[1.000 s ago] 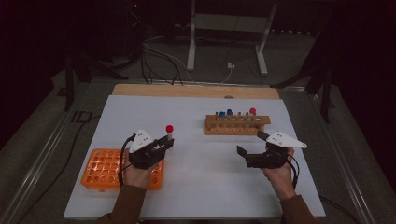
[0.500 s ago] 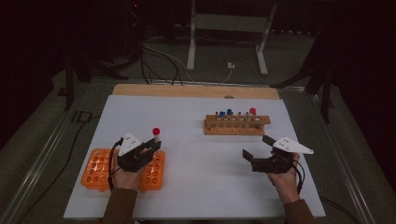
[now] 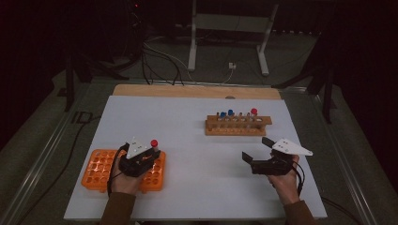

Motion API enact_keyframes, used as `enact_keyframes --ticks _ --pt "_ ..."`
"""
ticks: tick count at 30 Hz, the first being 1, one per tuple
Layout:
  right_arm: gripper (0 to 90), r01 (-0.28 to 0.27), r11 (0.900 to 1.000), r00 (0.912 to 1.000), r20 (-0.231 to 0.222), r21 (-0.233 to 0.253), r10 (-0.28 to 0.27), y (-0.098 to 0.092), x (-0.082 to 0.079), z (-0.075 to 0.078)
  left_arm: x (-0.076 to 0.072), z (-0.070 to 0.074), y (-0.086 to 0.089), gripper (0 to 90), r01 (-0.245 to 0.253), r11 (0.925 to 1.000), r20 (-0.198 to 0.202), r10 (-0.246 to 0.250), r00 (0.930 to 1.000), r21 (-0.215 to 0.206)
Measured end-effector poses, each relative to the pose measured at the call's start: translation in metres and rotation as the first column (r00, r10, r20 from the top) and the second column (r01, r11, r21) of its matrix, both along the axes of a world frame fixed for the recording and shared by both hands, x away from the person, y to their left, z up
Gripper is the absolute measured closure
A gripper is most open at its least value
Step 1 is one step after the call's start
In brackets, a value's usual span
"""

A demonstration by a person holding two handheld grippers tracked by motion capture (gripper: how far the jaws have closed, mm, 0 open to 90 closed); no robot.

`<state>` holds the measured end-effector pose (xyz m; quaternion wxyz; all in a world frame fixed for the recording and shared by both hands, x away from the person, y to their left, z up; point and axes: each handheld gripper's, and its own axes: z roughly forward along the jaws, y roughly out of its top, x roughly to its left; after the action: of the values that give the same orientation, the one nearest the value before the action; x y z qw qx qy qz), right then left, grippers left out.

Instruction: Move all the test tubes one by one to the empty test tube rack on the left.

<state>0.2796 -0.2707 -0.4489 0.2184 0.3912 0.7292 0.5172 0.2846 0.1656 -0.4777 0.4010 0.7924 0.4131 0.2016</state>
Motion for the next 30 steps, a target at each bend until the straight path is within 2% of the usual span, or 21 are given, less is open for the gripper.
enact_keyframes --ticks 4,13,15,17,19,23,26,28,30 --pt "0.2 -0.003 1.0 1.0 -0.002 -0.002 0.003 0.0 0.001 -0.001 0.003 -0.004 -0.004 75.8 -0.005 0.9994 -0.039 0.007 0.9992 0.034" --pt "0.2 -0.005 1.0 1.0 -0.001 -0.004 0.005 0.001 0.001 0.0 0.003 -0.005 -0.003 74.7 -0.006 0.9998 -0.047 0.007 0.9989 0.016" --pt "0.2 -0.005 1.0 1.0 0.004 -0.005 0.005 0.001 0.002 0.002 0.002 -0.006 -0.002 67.9 -0.01 0.9999 -0.048 0.01 0.9988 0.004" --pt "0.2 -0.002 1.0 1.0 0.008 -0.001 0.002 -0.001 0.002 0.005 0.0 -0.004 0.001 61.8 -0.01 0.9997 -0.029 0.009 0.9995 -0.021" --pt "0.1 0.007 1.0 0.9999 0.014 0.002 -0.007 -0.002 0.004 0.008 -0.002 -0.001 0.005 56.9 -0.005 0.9972 -0.002 0.005 1.0 -0.075" --pt "0.2 0.024 1.0 0.9996 0.014 -0.004 -0.024 -0.007 0.011 0.017 -0.006 0.005 0.013 49.0 0.012 0.9823 0.067 0.0 0.9978 -0.187" --pt "0.3 0.04 0.999 0.999 0.019 -0.01 -0.039 -0.011 0.02 0.024 -0.009 0.009 0.018 44.8 0.022 0.9702 0.105 0.003 0.9945 -0.241" --pt "0.3 0.053 0.999 0.9984 0.02 -0.008 -0.053 -0.013 0.027 0.028 -0.012 0.011 0.02 35.9 0.016 0.9632 0.124 0.018 0.9921 -0.268" --pt "0.3 0.071 0.997 0.9973 0.021 -0.012 -0.071 -0.014 0.035 0.03 -0.012 0.012 0.021 22.4 -0.007 0.9608 0.13 0.044 0.9905 -0.277"
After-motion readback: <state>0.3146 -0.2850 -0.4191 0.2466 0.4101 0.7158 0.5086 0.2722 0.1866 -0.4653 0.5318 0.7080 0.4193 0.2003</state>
